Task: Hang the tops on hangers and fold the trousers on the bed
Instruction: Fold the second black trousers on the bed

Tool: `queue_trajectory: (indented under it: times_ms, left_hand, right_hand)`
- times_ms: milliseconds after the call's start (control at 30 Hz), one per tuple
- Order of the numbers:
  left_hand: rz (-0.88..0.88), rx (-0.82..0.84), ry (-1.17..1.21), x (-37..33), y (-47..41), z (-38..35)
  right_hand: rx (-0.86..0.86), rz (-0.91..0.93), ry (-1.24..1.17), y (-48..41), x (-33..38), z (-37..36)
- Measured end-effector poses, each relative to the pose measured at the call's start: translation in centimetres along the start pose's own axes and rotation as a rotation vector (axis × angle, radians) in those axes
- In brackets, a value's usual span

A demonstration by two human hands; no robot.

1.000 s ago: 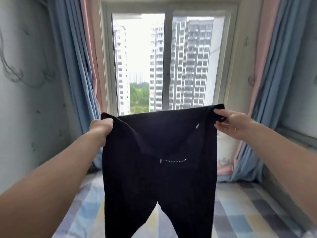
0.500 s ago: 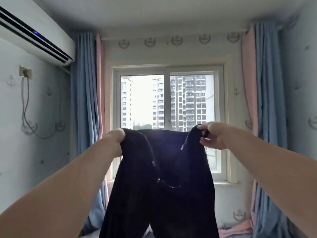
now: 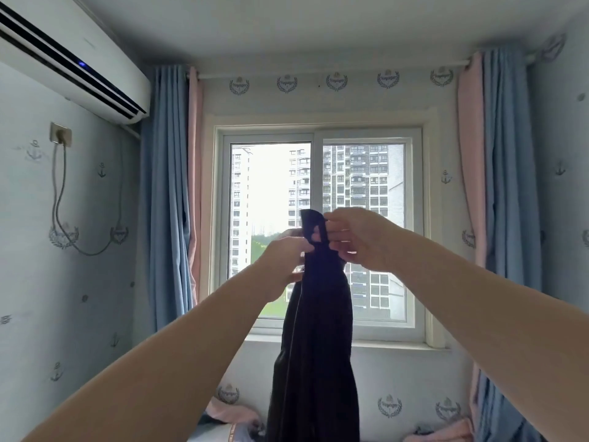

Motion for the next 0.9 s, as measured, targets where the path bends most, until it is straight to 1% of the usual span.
queue_trajectory:
  times_ms: [67,167,267,333,367,433,467,500,533,567,600,633,667,700,767,833,900]
  left_hand:
    - [-0.019,0.062,-0.001,0.2,0.4,-0.7]
    - [-0.098,0.07,-0.043,0.5,0.6,-1.1]
    - [-0.176,-0.05,-0.125,0.9,0.5,-0.9]
    - [-0.191,-0.118,-0.14,1.6,0.3,-0.5]
    - [-0.185,-0.135,-0.135,2.0,0.2,-0.3]
    - [-0.168,-0.153,-0.093,2.5,0.0,0.2]
    - [-0.165,-0.145,-0.059,2.6,0.0,0.4]
    - [-0.168,-0.124,-0.027,2.4,0.0,0.5]
    - [-0.171,-0.099,0.002,2.2,0.0,0.5]
    - [-0.169,-0.074,0.028,1.9,0.0,0.6]
    - [-0.162,-0.049,0.051,1.7,0.0,0.7]
    - [-0.152,-0.025,0.065,1.5,0.0,0.8]
    - [-0.142,-0.003,0.074,1.5,0.0,0.9]
    - [-0.129,0.016,0.076,1.5,-0.1,1.2]
    - [-0.104,0.034,0.067,1.6,-0.2,2.3]
    - [-0.09,0.017,0.056,1.7,-0.5,4.1]
    - [-0.086,-0.03,0.033,1.8,-0.8,6.2]
  right_hand:
    - [-0.023,0.019,0.06,0.2,0.3,-0.3]
    - [-0.044,0.081,0.097,0.4,0.8,-0.7]
    - [-0.039,0.17,0.142,1.3,0.9,-0.7]
    - [-0.052,0.305,0.267,2.0,0.4,0.4]
    - [-0.122,0.396,0.361,2.3,0.0,1.6]
    - [-0.375,0.55,0.537,3.6,-1.2,4.9]
    - [-0.466,0.589,0.531,4.4,-2.4,6.4]
    - [-0.474,0.56,0.445,4.8,-4.0,7.7]
    - [-0.395,0.463,0.268,4.7,-6.1,8.4]
    - [-0.259,0.289,0.087,4.2,-8.9,8.4]
    - [-0.12,0.108,-0.036,3.9,-11.3,7.7]
    - [0.009,-0.03,-0.088,3.6,-13.2,6.9]
    - [0.093,-0.107,-0.115,3.3,-14.4,6.4]
    - [0.15,-0.146,-0.153,2.8,-15.0,5.9]
    - [0.149,-0.17,-0.243,2.2,-15.0,5.3]
    - [0.085,-0.151,-0.261,1.6,-14.0,5.0]
    - [-0.001,-0.088,-0.243,0.8,-12.3,4.5]
Point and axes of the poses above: each hand's wrist, its own y-axis away from the middle knuckle, its own z-axis out of the back of the hand, x = y × z, the point moved 7 cm from there along -y, towards the middle knuckle, and after that the axes turned 3 degrees about -y, right-handed, at the moved point
